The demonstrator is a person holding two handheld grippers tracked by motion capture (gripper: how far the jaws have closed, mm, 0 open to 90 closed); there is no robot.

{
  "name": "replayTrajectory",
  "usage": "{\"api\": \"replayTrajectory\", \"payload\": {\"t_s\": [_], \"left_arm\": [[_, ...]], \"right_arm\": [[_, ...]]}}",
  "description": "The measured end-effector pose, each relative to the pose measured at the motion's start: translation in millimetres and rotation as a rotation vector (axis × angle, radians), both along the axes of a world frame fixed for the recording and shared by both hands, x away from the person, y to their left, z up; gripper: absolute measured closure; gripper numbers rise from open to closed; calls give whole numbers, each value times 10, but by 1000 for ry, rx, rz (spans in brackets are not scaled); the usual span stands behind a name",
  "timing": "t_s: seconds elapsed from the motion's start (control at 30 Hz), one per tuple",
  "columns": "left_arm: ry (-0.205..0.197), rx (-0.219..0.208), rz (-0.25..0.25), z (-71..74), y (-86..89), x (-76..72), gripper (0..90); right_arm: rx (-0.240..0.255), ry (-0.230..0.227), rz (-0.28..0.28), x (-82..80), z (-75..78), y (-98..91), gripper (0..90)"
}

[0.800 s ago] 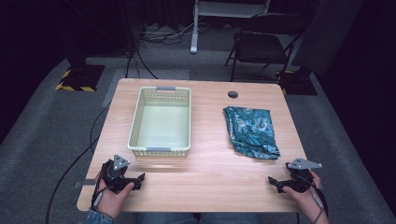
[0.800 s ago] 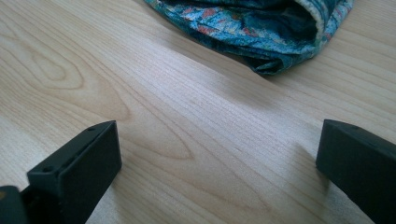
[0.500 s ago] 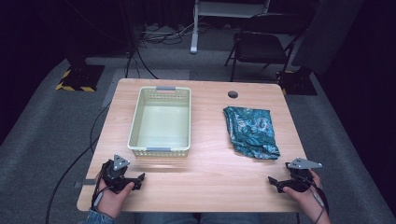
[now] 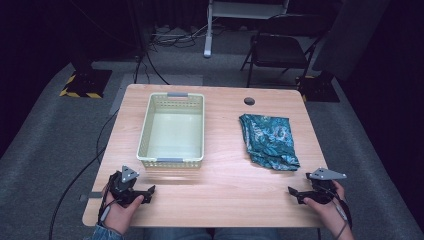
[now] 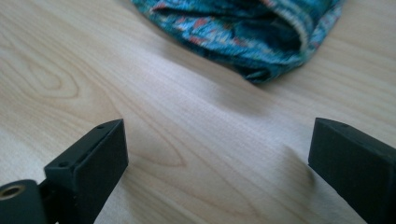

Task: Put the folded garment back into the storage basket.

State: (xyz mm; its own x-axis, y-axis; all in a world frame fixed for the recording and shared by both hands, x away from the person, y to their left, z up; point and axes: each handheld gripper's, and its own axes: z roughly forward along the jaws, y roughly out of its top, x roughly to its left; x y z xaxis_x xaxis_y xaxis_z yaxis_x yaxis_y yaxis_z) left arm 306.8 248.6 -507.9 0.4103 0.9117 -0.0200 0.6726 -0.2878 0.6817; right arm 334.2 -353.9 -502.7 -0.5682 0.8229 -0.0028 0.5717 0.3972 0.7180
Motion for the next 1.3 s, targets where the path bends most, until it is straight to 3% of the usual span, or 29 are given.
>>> {"api": "replayTrajectory", "payload": {"t_s": [0.43, 0.93, 1.3], "left_arm": [[0, 0, 0, 0, 0, 0, 3], [0, 0, 0, 0, 0, 0, 3], [0, 0, 0, 0, 0, 0, 3]], "right_arm": [[60, -82, -59, 53, 247, 22, 53], [78, -141, -111, 152, 477, 36, 87], [91, -180, -105, 239, 668, 65, 86]]}}
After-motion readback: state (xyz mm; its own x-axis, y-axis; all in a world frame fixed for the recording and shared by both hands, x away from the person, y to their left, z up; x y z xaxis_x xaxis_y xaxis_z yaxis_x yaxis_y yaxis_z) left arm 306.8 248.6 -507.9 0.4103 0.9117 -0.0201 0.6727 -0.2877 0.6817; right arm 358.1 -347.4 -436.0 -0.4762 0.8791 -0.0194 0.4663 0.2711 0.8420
